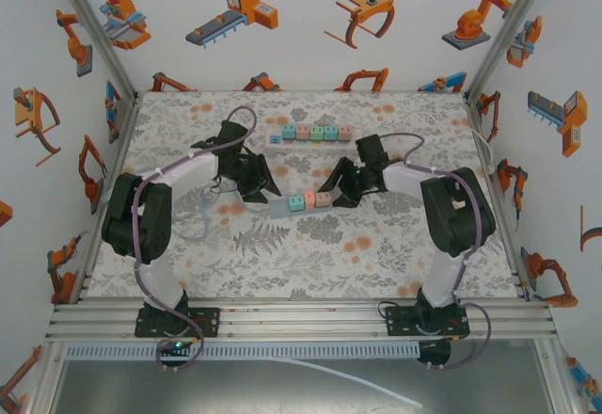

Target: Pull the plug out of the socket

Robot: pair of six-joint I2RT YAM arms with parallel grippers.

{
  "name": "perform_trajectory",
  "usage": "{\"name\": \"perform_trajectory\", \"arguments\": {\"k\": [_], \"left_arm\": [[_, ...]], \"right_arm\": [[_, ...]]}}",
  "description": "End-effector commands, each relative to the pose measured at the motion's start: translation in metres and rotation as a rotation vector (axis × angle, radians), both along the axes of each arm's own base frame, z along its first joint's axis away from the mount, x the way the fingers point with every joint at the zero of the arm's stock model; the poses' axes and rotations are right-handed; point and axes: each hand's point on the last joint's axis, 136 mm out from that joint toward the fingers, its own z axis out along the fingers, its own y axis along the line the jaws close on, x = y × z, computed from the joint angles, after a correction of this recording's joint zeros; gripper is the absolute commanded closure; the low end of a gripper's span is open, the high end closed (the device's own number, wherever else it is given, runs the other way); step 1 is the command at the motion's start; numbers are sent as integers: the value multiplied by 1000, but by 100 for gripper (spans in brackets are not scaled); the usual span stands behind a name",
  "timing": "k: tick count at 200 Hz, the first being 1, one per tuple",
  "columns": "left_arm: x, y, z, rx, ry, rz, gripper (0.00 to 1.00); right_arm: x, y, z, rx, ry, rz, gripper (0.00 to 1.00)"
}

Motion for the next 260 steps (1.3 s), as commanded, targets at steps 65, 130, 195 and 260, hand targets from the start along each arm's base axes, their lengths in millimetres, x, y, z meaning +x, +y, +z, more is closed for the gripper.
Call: {"name": "perform_trajectory", "arguments": {"k": [65, 130, 195, 260], "left_arm": [[7, 18, 16, 123, -117, -58, 50], [-12, 18, 11, 224, -189, -161, 47], [-16, 6, -7, 262, -172, -238, 45], [-20, 0, -21, 273, -150, -276, 45]], "right_arm": [[-17, -12, 50, -4, -121, -63, 38], [0, -13, 162, -304, -864, 401, 36], [-83, 36, 140, -360, -1406, 1227, 36], [-85, 49, 77, -391, -1314, 1465, 37]]}}
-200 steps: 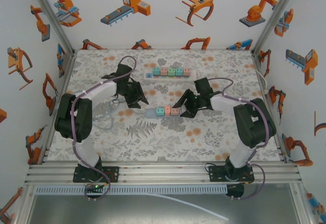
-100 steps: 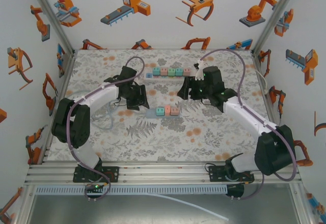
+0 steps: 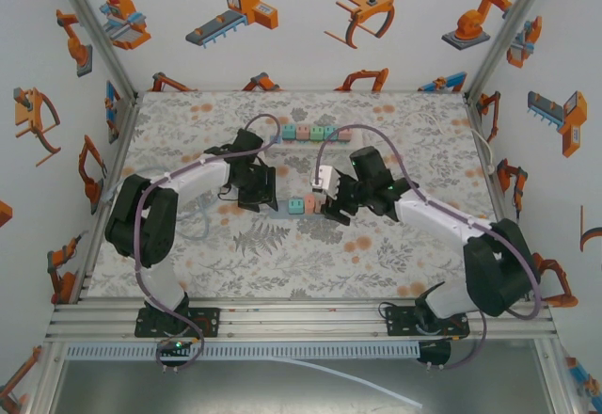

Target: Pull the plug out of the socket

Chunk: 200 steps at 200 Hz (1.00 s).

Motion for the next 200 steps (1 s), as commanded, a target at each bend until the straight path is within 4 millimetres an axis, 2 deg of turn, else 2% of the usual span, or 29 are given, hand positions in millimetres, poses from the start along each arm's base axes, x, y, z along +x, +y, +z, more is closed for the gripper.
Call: {"name": "perform_trajectory", "arguments": {"k": [1, 24, 93, 170, 200], "left_arm": [[1, -2, -1, 15, 1, -31, 45], [-1, -2, -6, 19, 13, -37, 45], [-8, -4, -23, 44, 48, -52, 45], [-16, 4, -42, 103, 85, -41, 46], [-18, 12, -48, 191, 85, -50, 46]], "right_arm": [[3, 8, -7, -36, -52, 83, 37], [7, 15, -14, -9, -39, 83, 38], [8, 29, -24, 5, 12, 115, 56], [11, 39, -4, 42, 25, 136, 72], [10, 42, 4, 60, 29, 150, 77]]}}
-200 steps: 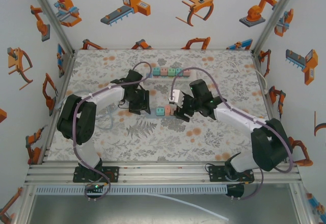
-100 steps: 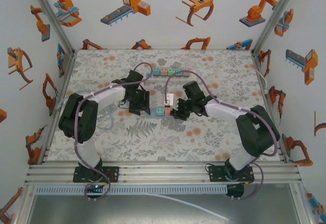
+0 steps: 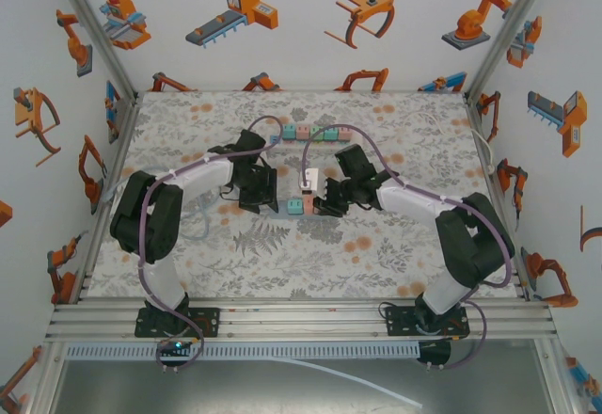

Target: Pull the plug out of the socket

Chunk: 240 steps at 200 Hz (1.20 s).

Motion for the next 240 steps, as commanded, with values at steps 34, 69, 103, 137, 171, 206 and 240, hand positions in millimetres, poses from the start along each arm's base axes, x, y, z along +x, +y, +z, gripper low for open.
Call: {"name": "perform_trajectory", "arguments": {"k": [34, 69, 103, 137, 171, 206, 240], "left_arm": [[-21, 22, -46, 264, 73, -60, 46], [-24, 26, -53, 329, 77, -68, 46], [-25, 24, -54, 329, 82, -69, 47], [-20, 13, -37, 266, 51, -66, 47], [-3, -9, 3, 160, -28, -64, 46], [20, -22, 67, 41, -167, -45, 45], [19, -33, 142, -116, -331, -84, 45]], "right_arm": [[3, 20, 39, 110, -35, 59, 79], [2, 19, 43, 114, -49, 60, 82], [2, 17, 43, 106, -58, 53, 84], [-1, 13, 55, 118, -91, 43, 84], [5, 5, 82, 172, -101, -96, 84], [28, -20, 126, 289, 65, -541, 84], [23, -59, 143, 431, 326, -955, 90]]}}
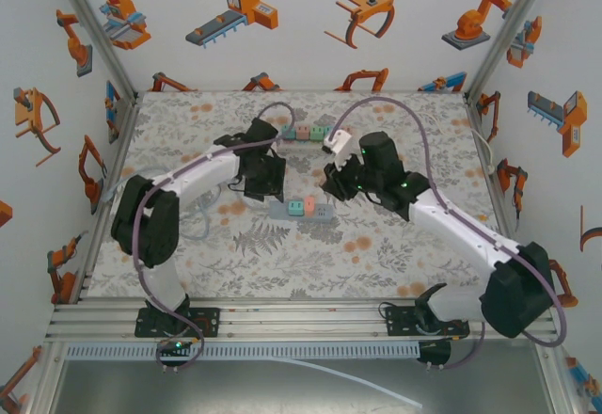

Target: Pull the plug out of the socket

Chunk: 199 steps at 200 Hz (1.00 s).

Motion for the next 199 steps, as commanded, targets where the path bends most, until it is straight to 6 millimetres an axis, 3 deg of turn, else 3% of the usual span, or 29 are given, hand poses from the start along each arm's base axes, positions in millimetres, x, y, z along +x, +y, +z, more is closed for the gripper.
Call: {"name": "perform_trajectory", "arguments": {"k": [1, 21, 49, 76, 116, 136, 199], "left_arm": [[6, -12, 82, -151, -185, -64, 45], [-11, -21, 128, -290, -289, -152, 45], [-57, -34, 186, -485, -440, -350, 40], [-100, -33, 212, -545, -550, -501, 36], [-159, -37, 205, -526, -668, -766, 35], [-181, -42, 197, -521, -699, -864, 29], [-201, -63, 176, -455, -700, -976, 9]], "right_arm": [[2, -28, 15, 205, 233, -357, 90], [-9, -49, 10, 342, 357, -529, 89], [-27, -67, -13, 498, 508, -680, 89], [-40, -76, -44, 599, 614, -757, 89], [-49, -69, -97, 666, 732, -772, 88], [-48, -63, -118, 662, 764, -774, 87], [-47, -39, -171, 587, 845, -790, 75]]}}
